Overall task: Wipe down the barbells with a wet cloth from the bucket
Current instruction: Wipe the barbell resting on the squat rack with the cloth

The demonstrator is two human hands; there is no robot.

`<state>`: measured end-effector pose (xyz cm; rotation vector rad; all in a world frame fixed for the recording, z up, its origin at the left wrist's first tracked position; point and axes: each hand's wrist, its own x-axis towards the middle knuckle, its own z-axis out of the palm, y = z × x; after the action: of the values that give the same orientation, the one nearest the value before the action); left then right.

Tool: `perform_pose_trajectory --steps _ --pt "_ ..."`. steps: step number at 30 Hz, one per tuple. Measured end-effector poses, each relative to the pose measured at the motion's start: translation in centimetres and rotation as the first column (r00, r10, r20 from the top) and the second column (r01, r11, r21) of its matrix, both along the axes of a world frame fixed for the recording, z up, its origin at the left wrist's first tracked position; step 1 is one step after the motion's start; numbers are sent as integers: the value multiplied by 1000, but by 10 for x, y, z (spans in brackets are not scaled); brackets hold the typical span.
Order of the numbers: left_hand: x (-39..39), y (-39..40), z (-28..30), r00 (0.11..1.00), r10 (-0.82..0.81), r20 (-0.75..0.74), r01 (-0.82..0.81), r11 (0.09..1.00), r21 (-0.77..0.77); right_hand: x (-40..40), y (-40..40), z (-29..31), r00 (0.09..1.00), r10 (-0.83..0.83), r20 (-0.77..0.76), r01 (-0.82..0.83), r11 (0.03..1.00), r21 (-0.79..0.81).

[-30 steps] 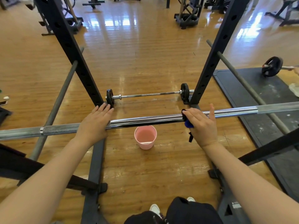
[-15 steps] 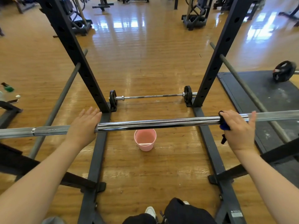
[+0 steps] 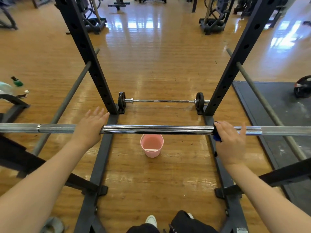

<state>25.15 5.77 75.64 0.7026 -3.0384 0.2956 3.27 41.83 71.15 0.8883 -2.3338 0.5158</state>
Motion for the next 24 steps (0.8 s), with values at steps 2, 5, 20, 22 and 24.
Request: perform_pose_trajectory --steps 2,5,20,22,24 --pt "0 1 2 1000 6 12 -7 1000 3 15 -24 -1 999 52 -14 -52 999 -14" --pt "0 1 5 998 1 67 0 1000 -23 36 -59 -3 995 101 -27 -101 995 -25" --pt "22 -13 -12 977 -155 -149 141 985 -104 94 -136 11 973 220 63 -225 970 90" --pt "18 -10 -11 968 -162 -190 135 980 -149 95 -132 8 985 155 77 -160 984 72" --pt "14 -10 -9 969 -159 -189 132 980 -148 101 -140 8 990 123 72 -127 990 60"
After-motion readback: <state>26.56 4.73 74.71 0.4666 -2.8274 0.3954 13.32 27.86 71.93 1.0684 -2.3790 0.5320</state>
